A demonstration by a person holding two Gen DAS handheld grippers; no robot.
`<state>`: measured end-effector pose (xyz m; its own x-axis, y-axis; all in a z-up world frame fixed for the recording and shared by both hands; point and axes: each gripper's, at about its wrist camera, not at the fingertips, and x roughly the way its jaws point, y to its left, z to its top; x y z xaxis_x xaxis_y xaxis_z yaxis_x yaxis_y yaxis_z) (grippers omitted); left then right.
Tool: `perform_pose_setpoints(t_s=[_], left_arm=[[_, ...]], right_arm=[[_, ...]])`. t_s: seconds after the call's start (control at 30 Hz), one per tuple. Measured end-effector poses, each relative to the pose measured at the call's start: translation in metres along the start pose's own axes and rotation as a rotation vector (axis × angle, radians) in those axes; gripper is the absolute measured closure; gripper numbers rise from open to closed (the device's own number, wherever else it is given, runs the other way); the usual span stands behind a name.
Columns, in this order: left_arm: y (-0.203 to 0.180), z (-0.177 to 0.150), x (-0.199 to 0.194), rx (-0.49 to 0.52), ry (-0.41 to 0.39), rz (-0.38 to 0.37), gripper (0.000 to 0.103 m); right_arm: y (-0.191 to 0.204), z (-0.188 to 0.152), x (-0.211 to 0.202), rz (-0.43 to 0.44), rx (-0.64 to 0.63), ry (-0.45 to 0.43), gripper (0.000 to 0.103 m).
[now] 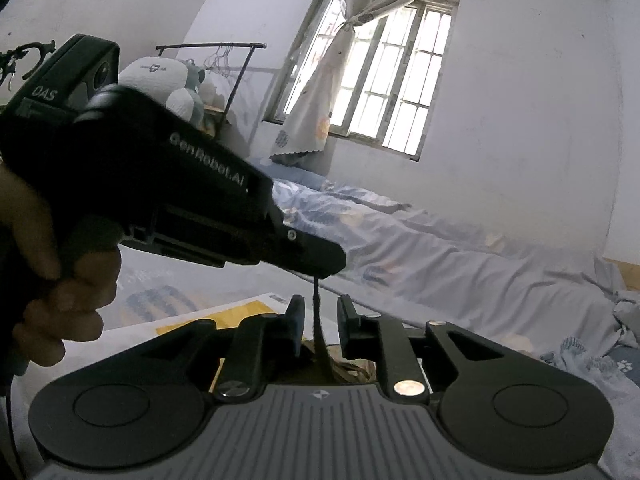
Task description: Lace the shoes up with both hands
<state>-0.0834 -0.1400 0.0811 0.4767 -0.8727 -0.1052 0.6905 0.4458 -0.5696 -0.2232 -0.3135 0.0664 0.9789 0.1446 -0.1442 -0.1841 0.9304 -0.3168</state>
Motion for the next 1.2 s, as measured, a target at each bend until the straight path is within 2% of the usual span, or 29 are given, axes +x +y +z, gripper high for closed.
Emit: perform_pose_setpoints(t_s=[0.23, 0.3, 0.5, 0.87, 0.9, 1.03, 1.07, 1.2], left_arm=[[-0.006, -0.005, 0.000, 0.048, 0.021, -0.001, 0.103], [-0.005, -0.004, 0.000, 0.049, 0.024, 0.000, 0.103], [-0.003, -0.001, 0.002, 0.043, 0.029, -0.002, 0.103], [0.000, 0.000, -0.001, 0.019, 0.022, -0.004, 0.103], [0.001, 0.000, -0.002, 0.015, 0.016, 0.006, 0.101], [0.009, 0.004, -0.005, -0.027, -0.001, 0.052, 0.070], [0.011, 0.005, -0.006, -0.036, -0.007, 0.061, 0.066], [0.018, 0.009, -0.008, -0.006, 0.011, 0.178, 0.066]], right_arm=[[-0.002, -0.001, 0.001, -0.001, 0.005, 0.014, 0.089], [-0.002, 0.000, 0.002, 0.001, 0.005, 0.017, 0.095], [-0.004, 0.001, 0.004, 0.006, 0.013, 0.030, 0.100], [-0.005, 0.002, 0.005, 0.008, 0.013, 0.036, 0.101], [-0.005, 0.001, 0.005, 0.008, 0.013, 0.035, 0.101], [-0.009, 0.002, 0.006, -0.003, 0.019, 0.028, 0.101], [-0.011, 0.003, 0.007, -0.009, 0.021, 0.026, 0.101], [-0.027, 0.008, 0.008, -0.073, 0.019, 0.013, 0.101]])
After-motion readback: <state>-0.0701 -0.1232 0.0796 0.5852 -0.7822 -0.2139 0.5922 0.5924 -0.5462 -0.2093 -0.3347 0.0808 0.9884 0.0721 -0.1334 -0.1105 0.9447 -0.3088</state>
